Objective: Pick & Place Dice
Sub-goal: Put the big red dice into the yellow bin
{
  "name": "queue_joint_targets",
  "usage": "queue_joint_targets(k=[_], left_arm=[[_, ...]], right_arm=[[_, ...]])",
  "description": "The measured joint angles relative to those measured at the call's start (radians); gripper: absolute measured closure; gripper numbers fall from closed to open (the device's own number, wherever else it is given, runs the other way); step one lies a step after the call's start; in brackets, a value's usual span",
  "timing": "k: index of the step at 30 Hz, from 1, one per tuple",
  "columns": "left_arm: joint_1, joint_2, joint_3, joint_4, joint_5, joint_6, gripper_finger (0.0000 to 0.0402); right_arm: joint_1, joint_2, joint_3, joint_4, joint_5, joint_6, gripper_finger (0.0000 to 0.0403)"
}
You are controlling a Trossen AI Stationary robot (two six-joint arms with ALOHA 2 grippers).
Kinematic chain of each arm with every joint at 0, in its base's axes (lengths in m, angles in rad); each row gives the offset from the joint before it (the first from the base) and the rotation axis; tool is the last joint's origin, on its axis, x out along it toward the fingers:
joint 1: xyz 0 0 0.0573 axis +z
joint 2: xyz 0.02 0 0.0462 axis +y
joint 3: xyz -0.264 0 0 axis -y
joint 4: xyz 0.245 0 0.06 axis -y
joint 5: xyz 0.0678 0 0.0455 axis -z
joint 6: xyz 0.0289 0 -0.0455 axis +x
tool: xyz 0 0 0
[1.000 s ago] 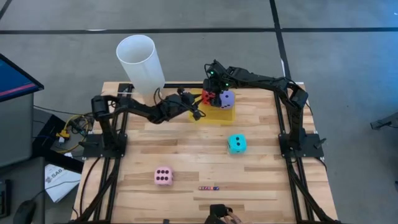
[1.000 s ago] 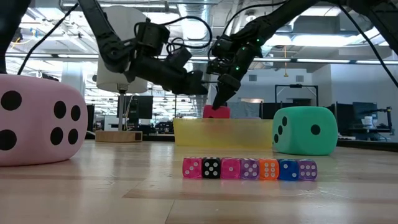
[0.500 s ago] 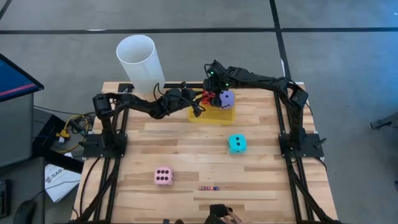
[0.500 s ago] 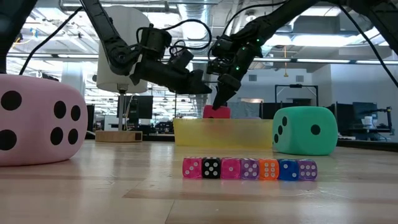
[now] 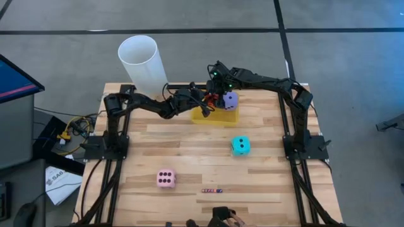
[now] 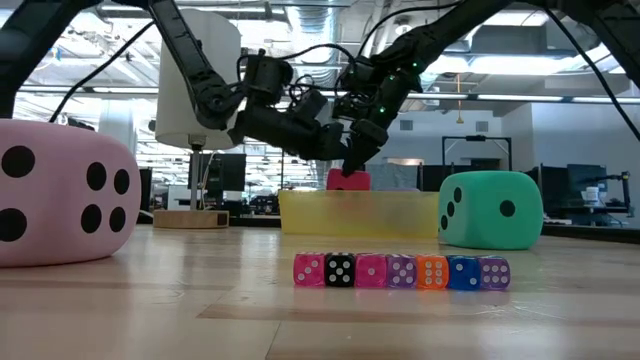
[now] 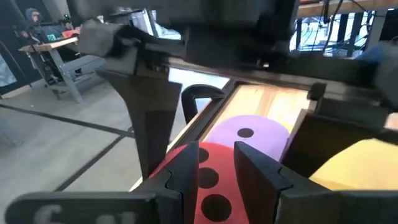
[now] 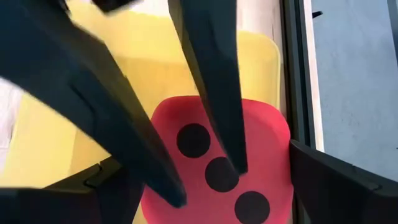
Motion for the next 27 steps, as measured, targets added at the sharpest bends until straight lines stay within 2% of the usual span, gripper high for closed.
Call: queue_joint_targets(k=[6, 27], left_arm=[[0.007, 0.037, 0.034, -0.023, 0.002, 0.000, 0.0312], [0.015, 0.037, 0.033, -0.060, 0.004, 0.000, 0.0312]], right_arm=[[-0.001, 0.000, -0.001, -0.001, 0.002, -0.003, 0.0056], [0.000, 0.000, -0.001, 0.002, 0.001, 0.001, 0.0050]])
